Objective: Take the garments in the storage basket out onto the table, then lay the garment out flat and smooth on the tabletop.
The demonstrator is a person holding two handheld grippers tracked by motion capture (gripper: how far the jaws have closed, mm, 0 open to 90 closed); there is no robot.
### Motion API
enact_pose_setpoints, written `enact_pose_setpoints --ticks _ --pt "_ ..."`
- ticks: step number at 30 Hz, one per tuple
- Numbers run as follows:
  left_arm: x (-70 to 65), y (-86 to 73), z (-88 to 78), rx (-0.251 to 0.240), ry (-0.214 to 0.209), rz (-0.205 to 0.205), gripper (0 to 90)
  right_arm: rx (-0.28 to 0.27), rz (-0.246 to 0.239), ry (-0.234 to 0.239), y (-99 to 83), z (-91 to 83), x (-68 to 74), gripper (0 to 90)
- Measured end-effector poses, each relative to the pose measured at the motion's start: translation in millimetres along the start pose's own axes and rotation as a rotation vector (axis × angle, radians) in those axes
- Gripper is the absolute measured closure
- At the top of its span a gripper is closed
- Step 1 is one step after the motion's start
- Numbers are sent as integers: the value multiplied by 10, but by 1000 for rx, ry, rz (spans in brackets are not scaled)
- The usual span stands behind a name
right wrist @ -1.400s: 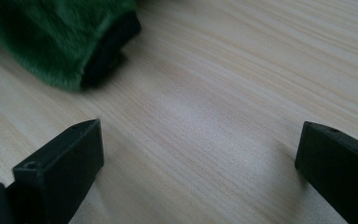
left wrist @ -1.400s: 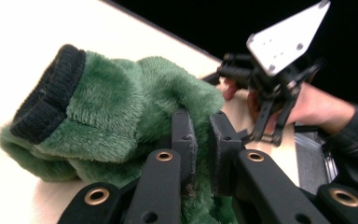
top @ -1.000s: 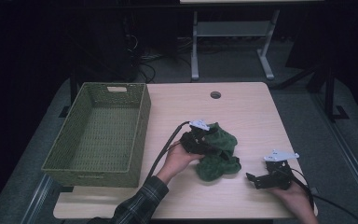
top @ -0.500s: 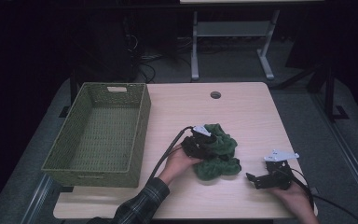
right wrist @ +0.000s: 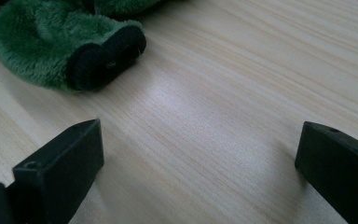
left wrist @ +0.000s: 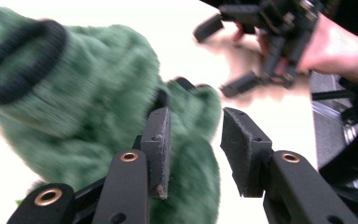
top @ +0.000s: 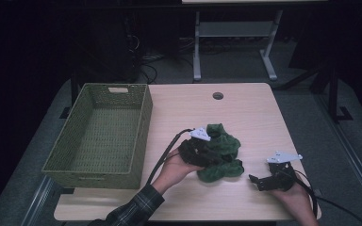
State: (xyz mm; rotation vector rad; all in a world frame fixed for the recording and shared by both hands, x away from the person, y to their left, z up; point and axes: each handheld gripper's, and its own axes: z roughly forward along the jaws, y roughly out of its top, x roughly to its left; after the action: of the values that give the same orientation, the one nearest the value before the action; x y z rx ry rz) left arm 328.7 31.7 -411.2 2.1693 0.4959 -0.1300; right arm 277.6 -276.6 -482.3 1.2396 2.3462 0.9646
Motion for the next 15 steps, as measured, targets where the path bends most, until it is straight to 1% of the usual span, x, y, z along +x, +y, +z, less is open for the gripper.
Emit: enact_pose_setpoints --ticks 2,3,4,6,7,8,9,12,14,15 --pt "-67 -65 -7 2 -3 6 618 29 4 -1 29 -13 4 38" --pt "-84 -85 -8 4 -2 10 619 26 -4 4 37 -24 4 77" --pt "-119 -116 -1 0 -3 3 620 25 -5 9 40 -31 5 92" --pt "-157 -153 18 5 -7 8 620 20 1 37 47 -43 18 128" --pt "-183 -177 40 4 -10 7 620 20 -6 46 53 -49 29 138" --pt "-205 -199 60 13 -7 13 619 20 -9 55 62 -53 47 140" --pt "-228 -220 88 16 -5 16 618 11 -17 63 69 -57 64 142" --pt "-270 -273 191 41 14 36 596 -4 -23 109 93 -72 126 169" --pt "-281 -304 275 70 40 56 566 -14 -32 147 106 -80 170 225" --pt "-279 -327 323 95 61 69 552 -26 -36 159 115 -82 189 239"
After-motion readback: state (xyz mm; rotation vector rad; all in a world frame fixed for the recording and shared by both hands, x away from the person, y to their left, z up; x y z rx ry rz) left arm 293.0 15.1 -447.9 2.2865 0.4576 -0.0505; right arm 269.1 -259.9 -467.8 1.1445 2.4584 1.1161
